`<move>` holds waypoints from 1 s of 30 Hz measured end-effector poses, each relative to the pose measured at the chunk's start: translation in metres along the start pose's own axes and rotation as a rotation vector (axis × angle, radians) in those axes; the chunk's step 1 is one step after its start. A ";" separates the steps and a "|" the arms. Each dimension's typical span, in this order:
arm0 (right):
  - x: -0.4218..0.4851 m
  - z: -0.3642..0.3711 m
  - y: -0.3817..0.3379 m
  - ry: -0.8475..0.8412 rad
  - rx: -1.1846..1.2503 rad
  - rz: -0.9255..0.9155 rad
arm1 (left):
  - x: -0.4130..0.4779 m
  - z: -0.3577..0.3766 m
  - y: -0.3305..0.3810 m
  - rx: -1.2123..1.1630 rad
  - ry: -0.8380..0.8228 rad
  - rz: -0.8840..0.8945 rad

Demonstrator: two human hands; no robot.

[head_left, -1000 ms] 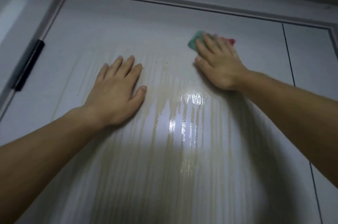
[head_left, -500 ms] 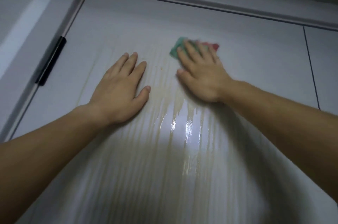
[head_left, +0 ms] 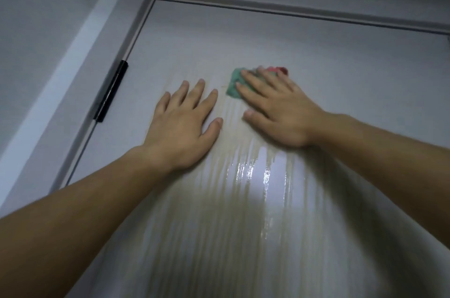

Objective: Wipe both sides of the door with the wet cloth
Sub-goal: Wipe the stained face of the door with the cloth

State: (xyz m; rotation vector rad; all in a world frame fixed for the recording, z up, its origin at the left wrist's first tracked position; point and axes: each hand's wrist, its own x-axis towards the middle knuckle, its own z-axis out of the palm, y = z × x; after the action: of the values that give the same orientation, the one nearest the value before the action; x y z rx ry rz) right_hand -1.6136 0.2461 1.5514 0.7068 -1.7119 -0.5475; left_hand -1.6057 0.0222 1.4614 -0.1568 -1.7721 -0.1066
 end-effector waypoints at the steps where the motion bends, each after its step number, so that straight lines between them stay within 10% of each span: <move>1: 0.011 -0.004 0.012 0.013 0.010 0.081 | 0.000 -0.002 -0.002 -0.006 -0.006 0.018; 4: 0.039 -0.012 0.023 0.030 0.048 0.322 | -0.005 -0.003 -0.017 -0.026 -0.012 0.025; 10: 0.016 0.004 -0.034 -0.011 -0.001 -0.075 | -0.037 0.003 -0.048 -0.020 0.046 -0.080; 15: 0.065 -0.011 -0.006 0.028 0.059 0.333 | -0.040 0.006 -0.058 -0.059 0.063 -0.042; 20: 0.038 0.003 -0.056 -0.011 0.011 -0.069 | -0.040 0.007 -0.062 -0.071 0.077 -0.023; 25: 0.094 -0.014 -0.025 0.021 0.064 0.293 | -0.044 0.008 -0.068 -0.094 0.064 0.008; 30: 0.081 0.001 -0.091 -0.012 0.038 -0.079 | -0.058 0.011 -0.083 -0.110 0.081 0.033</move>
State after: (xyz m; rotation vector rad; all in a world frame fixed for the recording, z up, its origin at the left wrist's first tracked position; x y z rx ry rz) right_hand -1.6125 0.1240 1.5451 0.8020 -1.7149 -0.5762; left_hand -1.6182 -0.0607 1.4036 -0.2573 -1.6832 -0.1842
